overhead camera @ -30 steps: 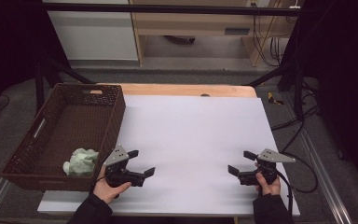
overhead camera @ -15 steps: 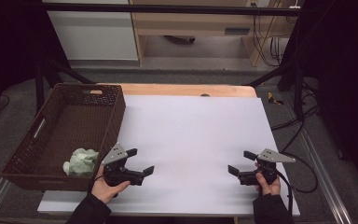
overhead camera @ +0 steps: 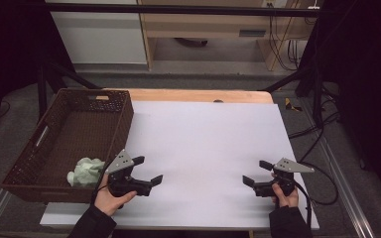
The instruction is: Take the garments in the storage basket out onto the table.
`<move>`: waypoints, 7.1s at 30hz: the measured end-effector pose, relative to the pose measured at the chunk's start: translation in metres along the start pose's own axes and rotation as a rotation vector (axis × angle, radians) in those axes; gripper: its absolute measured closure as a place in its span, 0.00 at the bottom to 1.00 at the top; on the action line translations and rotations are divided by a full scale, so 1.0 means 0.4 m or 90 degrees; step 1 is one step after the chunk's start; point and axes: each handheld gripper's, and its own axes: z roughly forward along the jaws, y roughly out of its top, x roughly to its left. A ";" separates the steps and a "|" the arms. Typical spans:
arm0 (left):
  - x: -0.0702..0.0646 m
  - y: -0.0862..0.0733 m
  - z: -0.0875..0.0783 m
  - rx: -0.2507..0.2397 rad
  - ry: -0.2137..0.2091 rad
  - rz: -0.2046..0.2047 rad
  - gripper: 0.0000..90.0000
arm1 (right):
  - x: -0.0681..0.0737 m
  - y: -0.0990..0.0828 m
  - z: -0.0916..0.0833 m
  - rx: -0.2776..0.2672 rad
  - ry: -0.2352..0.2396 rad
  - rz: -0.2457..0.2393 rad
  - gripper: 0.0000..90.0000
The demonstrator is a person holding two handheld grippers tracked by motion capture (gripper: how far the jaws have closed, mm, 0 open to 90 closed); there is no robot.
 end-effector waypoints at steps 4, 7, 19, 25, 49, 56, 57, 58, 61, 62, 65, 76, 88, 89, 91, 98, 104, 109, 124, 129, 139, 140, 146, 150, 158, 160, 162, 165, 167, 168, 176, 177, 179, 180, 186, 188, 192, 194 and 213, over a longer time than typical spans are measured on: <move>-0.003 0.006 -0.003 0.002 -0.001 0.004 0.02 | 0.000 0.000 0.000 0.000 0.000 0.000 0.03; -0.005 0.011 -0.006 0.004 0.001 0.005 0.02 | 0.000 0.000 0.000 -0.001 0.000 0.000 0.03; -0.011 0.031 -0.019 0.013 0.022 0.012 0.01 | 0.000 0.000 0.000 0.001 0.000 0.000 0.03; -0.015 0.042 -0.029 0.012 0.026 0.017 0.01 | 0.000 0.000 0.000 0.002 -0.001 0.001 0.03; -0.015 0.083 -0.082 0.008 0.066 0.011 0.00 | 0.001 0.000 0.000 0.003 -0.001 0.001 0.03; -0.010 0.094 -0.105 -0.002 0.076 0.012 0.00 | 0.000 0.000 0.001 0.003 -0.001 0.001 0.03; -0.009 0.095 -0.107 -0.003 0.077 0.011 0.00 | 0.000 0.000 0.001 0.003 -0.001 0.001 0.03; -0.007 0.097 -0.111 -0.004 0.078 0.012 0.00 | 0.001 0.000 0.001 0.003 -0.001 0.001 0.03; -0.004 0.101 -0.120 -0.004 0.082 0.016 0.00 | 0.001 0.000 0.001 0.003 -0.001 0.001 0.03; -0.003 0.103 -0.124 -0.006 0.084 0.015 0.00 | 0.001 0.000 0.000 0.003 -0.001 0.002 0.03; 0.001 0.106 -0.134 -0.009 0.087 0.016 0.00 | 0.001 0.000 0.001 0.003 -0.002 0.001 0.03; 0.027 0.118 -0.181 -0.016 0.114 0.021 0.00 | 0.000 0.000 0.000 0.003 -0.002 0.001 0.03; 0.062 0.116 -0.224 -0.012 0.158 0.013 0.00 | 0.000 0.000 0.000 0.003 -0.002 0.001 0.03; 0.064 0.115 -0.226 -0.010 0.161 0.012 0.00 | 0.001 0.000 0.000 0.003 -0.002 0.000 0.03; 0.070 0.113 -0.233 -0.008 0.168 0.009 0.00 | 0.001 0.000 0.000 0.003 -0.002 0.001 0.03; 0.090 0.101 -0.250 0.002 0.193 0.000 0.00 | 0.001 0.000 0.000 0.004 -0.002 0.002 0.03; 0.110 0.084 -0.271 0.010 0.219 -0.011 0.00 | 0.001 0.000 0.000 0.004 -0.001 0.002 0.03; 0.129 0.072 -0.290 0.010 0.233 -0.027 0.00 | 0.001 0.000 0.000 0.003 -0.002 0.000 0.03; 0.172 0.037 -0.309 0.049 0.267 -0.055 0.00 | 0.001 0.000 0.000 0.007 -0.003 0.003 0.03; 0.183 0.026 -0.301 0.081 0.295 -0.051 0.00 | 0.001 -0.001 0.000 0.007 -0.003 0.001 0.03; 0.195 0.010 -0.295 0.153 0.309 -0.071 0.08 | 0.001 -0.001 0.002 0.007 -0.004 0.001 0.03; 0.196 0.009 -0.296 0.152 0.307 -0.079 0.09 | 0.001 -0.001 0.002 0.007 -0.004 0.001 0.03; 0.199 0.009 -0.299 0.154 0.309 -0.095 0.16 | 0.000 -0.001 0.002 0.008 -0.004 0.000 0.03; 0.203 0.009 -0.299 0.150 0.322 -0.098 0.27 | 0.000 -0.001 0.001 0.008 -0.004 0.001 0.03; 0.203 0.008 -0.287 0.184 0.324 -0.100 0.41 | 0.000 -0.001 0.002 0.008 -0.004 0.001 0.03; 0.203 0.008 -0.283 0.193 0.325 -0.100 0.45 | 0.000 -0.001 0.002 0.008 -0.004 0.001 0.03; 0.202 0.008 -0.281 0.193 0.327 -0.101 0.50 | 0.001 -0.001 0.002 0.008 -0.004 0.002 0.03; 0.201 0.007 -0.278 0.201 0.335 -0.104 0.54 | 0.000 -0.001 0.002 0.008 -0.004 0.001 0.03; 0.201 0.008 -0.277 0.205 0.336 -0.108 0.57 | 0.000 -0.001 0.002 0.008 -0.004 0.001 0.03; 0.200 0.008 -0.277 0.207 0.335 -0.110 0.59 | 0.000 -0.001 0.002 0.008 -0.004 0.001 0.03; 0.195 0.012 -0.271 0.221 0.335 -0.113 0.79 | 0.000 -0.001 0.002 0.009 -0.004 0.002 0.03; 0.194 0.012 -0.270 0.223 0.337 -0.112 0.79 | 0.000 -0.001 0.002 0.009 -0.004 0.002 0.03; 0.192 0.013 -0.269 0.226 0.337 -0.109 0.83 | 0.000 -0.001 0.002 0.009 -0.004 0.001 0.03; 0.192 0.014 -0.269 0.228 0.333 -0.110 0.84 | 0.000 -0.001 0.002 0.008 -0.004 0.001 0.03; 0.191 0.016 -0.268 0.234 0.324 -0.107 0.91 | 0.000 -0.001 0.002 0.008 -0.003 0.002 0.03; 0.191 0.016 -0.268 0.234 0.325 -0.106 0.92 | -0.001 -0.001 0.002 0.009 -0.003 0.001 0.03; 0.189 0.017 -0.269 0.230 0.325 -0.102 0.93 | 0.000 -0.001 0.002 0.008 -0.003 0.001 0.03; 0.188 0.017 -0.270 0.229 0.324 -0.100 0.93 | -0.001 -0.001 0.002 0.008 -0.003 0.001 0.03; 0.177 0.041 -0.316 0.147 0.332 -0.096 0.93 | -0.001 0.000 0.001 0.007 -0.003 0.001 0.03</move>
